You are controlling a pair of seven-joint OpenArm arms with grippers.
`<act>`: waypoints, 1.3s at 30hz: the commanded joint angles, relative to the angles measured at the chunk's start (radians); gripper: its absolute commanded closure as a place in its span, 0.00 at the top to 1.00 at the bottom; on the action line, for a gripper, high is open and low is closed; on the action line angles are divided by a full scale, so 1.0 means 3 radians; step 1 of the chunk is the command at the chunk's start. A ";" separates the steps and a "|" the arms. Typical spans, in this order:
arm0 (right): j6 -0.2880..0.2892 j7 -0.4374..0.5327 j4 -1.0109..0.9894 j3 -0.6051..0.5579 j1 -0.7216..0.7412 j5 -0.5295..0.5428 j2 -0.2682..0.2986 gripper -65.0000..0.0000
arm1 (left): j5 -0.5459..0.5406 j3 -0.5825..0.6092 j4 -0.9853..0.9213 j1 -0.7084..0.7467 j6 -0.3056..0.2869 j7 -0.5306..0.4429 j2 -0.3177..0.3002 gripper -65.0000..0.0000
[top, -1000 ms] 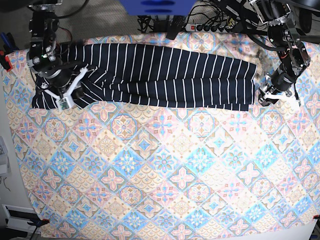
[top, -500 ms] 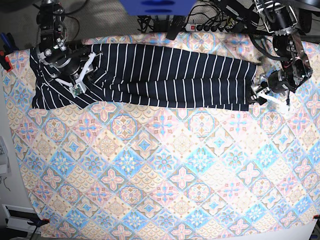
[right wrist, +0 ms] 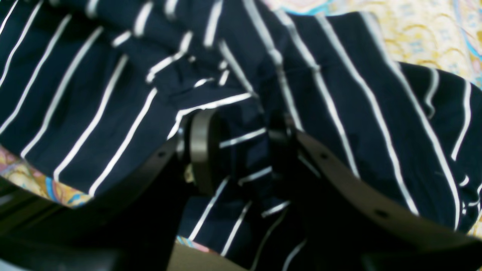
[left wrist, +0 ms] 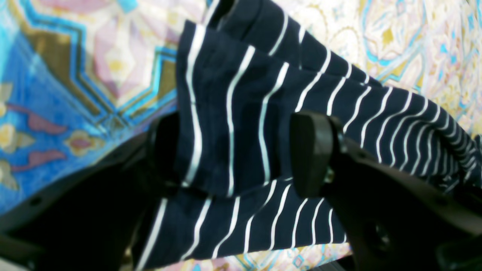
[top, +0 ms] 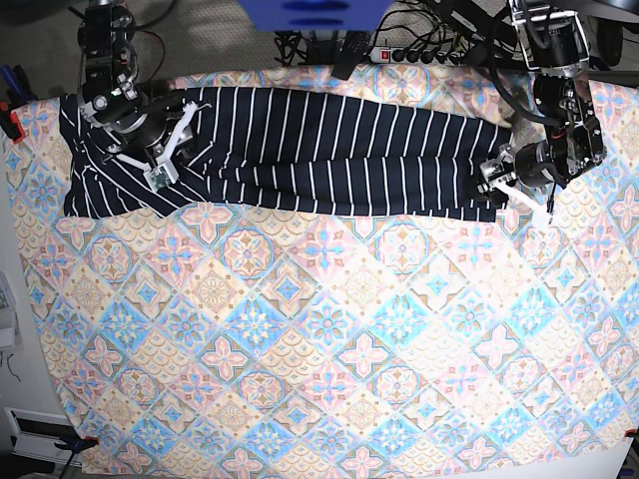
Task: Fold the T-shirt properly
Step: 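Hold the strip ends and adjust the right gripper's grip on its end, then lift the strip end with the left gripper and fold it toward the right gripper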
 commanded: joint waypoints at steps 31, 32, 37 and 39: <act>-0.0004 0.0043 0.0071 -0.0498 0.0007 0.0024 0.0105 0.33 | -0.0051 -0.0861 0.0850 0.0261 0.0022 0.0057 -0.0053 0.06; -0.0004 0.0043 0.0071 -0.0538 0.0007 0.0024 0.0126 0.33 | -0.0062 -0.0871 0.0896 0.0302 0.0022 0.0057 -0.0079 0.06; -0.0004 0.0048 0.0071 -0.0590 0.0022 0.0024 0.0146 0.33 | -0.0343 -0.0855 0.1500 0.0537 0.0022 0.0062 -0.0064 0.06; -0.0004 0.0048 0.0071 -0.0590 0.0022 0.0024 0.0146 0.33 | -0.0532 -0.0850 0.1704 0.0588 0.0022 0.0062 0.0074 0.06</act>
